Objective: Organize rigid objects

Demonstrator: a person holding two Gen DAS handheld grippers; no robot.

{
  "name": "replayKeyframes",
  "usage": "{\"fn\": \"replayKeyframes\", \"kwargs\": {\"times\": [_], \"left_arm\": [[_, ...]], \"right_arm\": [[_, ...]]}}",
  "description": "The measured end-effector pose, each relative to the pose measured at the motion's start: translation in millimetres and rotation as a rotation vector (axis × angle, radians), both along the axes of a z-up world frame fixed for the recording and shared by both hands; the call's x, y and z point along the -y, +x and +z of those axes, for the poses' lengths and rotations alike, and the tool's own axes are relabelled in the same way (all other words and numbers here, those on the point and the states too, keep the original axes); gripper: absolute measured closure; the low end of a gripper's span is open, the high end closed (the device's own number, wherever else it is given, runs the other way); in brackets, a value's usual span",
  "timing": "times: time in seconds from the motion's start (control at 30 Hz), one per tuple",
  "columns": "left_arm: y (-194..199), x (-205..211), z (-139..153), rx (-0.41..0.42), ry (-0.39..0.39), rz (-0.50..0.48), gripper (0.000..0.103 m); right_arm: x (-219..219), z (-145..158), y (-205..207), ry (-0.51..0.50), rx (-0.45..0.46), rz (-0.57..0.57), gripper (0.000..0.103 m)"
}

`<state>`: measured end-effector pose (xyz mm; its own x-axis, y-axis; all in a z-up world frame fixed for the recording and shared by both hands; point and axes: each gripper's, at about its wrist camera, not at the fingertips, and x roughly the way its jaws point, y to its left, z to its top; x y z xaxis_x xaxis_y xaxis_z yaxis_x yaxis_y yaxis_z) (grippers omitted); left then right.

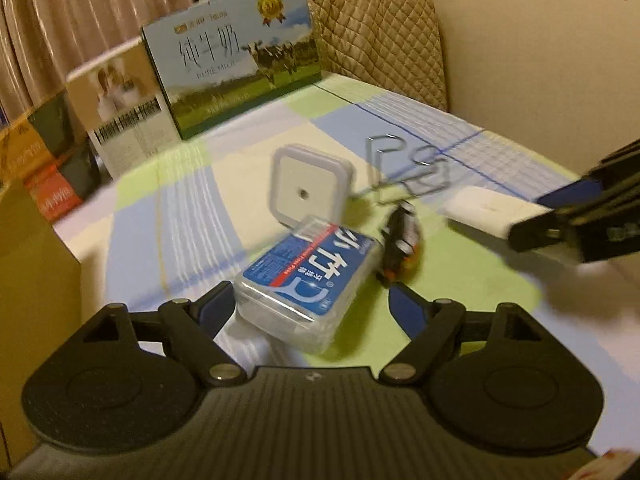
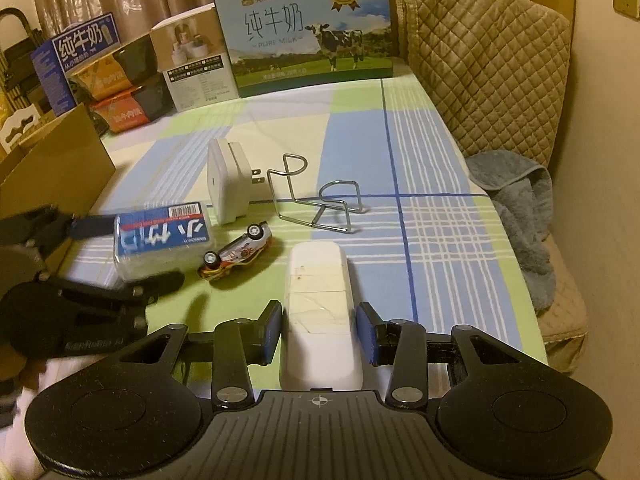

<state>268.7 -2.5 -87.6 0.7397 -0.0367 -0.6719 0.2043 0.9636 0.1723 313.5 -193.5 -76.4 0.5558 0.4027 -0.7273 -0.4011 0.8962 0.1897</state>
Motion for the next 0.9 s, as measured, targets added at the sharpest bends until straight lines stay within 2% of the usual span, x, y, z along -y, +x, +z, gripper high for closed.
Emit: {"fn": "replayKeyframes", "kwargs": {"times": [0.07,0.17,0.27,0.4,0.43,0.5,0.63,0.67,0.9], "left_arm": [[-9.5,4.6,1.2,-0.029,-0.036,-0.021,0.023],[-18.4,13.9,4.1,-0.007,-0.013,-0.05,0.023],[-13.8,10.8,6.4,0.019,-0.013,-0.016,0.023],[1.0,-1.8,2.0,0.002,-0.061,0.042,0.024],[4.4,-2.7,0.4,-0.009,-0.077,0.04,0.026],[11.0,-1.4,-3.6,-0.037,-0.087,0.027,0.039],[13.6,3.3,-10.9,-0.055,-0.067,0.02,0.043],[12.8,2.6,-12.4,-0.065,-0.069,0.031,0.049],[-17.0,0.9,-8.0,-0.109,-0.117,0.097,0.05]], "right_arm": [[0.0,1.0,-0.9,0.002,0.003,0.0,0.066],[1.3,1.4,-1.3,0.003,0.003,-0.005,0.066],[3.7,0.8,-0.6,0.004,-0.001,-0.013,0.066],[3.3,-0.8,0.1,-0.002,-0.004,-0.011,0.066],[3.0,-1.1,0.2,-0.002,-0.004,-0.01,0.066],[1.2,-0.9,0.4,-0.001,-0.004,-0.008,0.066],[-1.2,-1.6,1.1,0.001,-0.006,0.001,0.066],[-1.2,-1.9,1.3,0.001,-0.008,0.001,0.066],[-2.0,-3.6,-3.1,0.017,-0.036,-0.001,0.066]]}}
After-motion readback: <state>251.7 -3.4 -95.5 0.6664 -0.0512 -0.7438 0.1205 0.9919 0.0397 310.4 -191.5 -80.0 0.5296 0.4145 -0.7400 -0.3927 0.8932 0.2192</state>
